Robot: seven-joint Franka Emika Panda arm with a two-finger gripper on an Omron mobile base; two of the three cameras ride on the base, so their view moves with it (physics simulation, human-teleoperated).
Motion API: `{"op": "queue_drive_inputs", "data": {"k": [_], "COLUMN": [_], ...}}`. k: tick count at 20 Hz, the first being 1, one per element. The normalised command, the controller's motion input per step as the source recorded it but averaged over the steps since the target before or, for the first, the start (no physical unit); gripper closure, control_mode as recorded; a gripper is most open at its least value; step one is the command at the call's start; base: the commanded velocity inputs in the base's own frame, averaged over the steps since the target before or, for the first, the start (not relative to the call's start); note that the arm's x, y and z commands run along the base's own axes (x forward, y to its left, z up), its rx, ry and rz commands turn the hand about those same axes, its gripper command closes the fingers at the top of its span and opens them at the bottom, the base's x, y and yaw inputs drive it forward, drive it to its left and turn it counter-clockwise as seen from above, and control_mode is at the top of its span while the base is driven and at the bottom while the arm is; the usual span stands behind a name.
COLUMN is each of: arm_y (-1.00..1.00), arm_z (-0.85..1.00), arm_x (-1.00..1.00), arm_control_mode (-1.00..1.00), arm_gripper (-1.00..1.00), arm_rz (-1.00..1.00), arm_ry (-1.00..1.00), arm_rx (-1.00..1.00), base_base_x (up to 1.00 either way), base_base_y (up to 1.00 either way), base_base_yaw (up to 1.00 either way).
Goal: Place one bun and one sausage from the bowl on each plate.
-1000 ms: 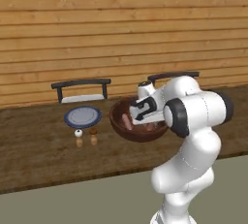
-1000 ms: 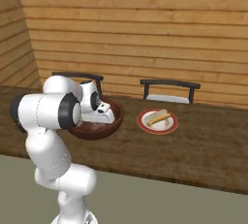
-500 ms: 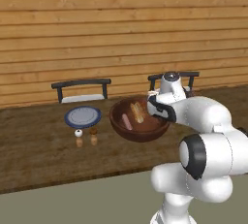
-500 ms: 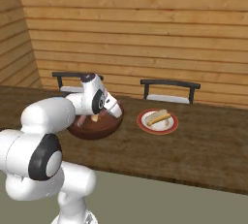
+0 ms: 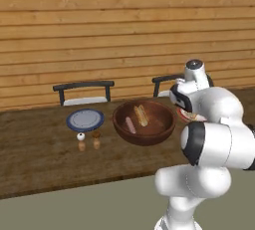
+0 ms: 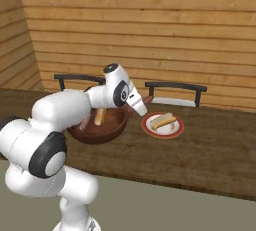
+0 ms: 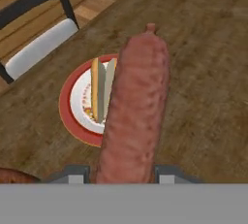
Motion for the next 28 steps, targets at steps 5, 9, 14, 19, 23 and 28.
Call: {"op": "queue_drive_inputs", "data": {"k": [5, 9, 14, 19, 23, 28], "arm_y": [-1.00, -0.99, -0.31, 0.04, 0.39, 0.07], "arm_z": [-0.77, -0.43, -0.23, -0.42, -0.12, -0.22], "arm_x": [-0.14, -0.03, 0.04, 0.28, 0.58, 0.25], "arm_control_mode": [-1.00, -1.00, -1.00, -1.00, -1.00, -1.00], "arm_gripper": [1.00, 1.00, 1.00, 1.00, 1.00, -1.00], "arm_rz": [-0.11, 0.13, 0.12, 0.02, 0.00, 0.03], "arm_ry": [0.06, -0.06, -0.17, -0.15, -0.04, 0.00], "arm_rx": [0.28, 0.11, 0.06, 0.00, 0.00, 0.00], "base_base_x": [0.00, 0.00, 0.00, 0.00, 0.00, 0.00], "base_base_y": [0.00, 0.00, 0.00, 0.00, 0.00, 0.00], "base_base_yaw": [0.00, 0.00, 0.00, 0.00, 0.00, 0.00]}}
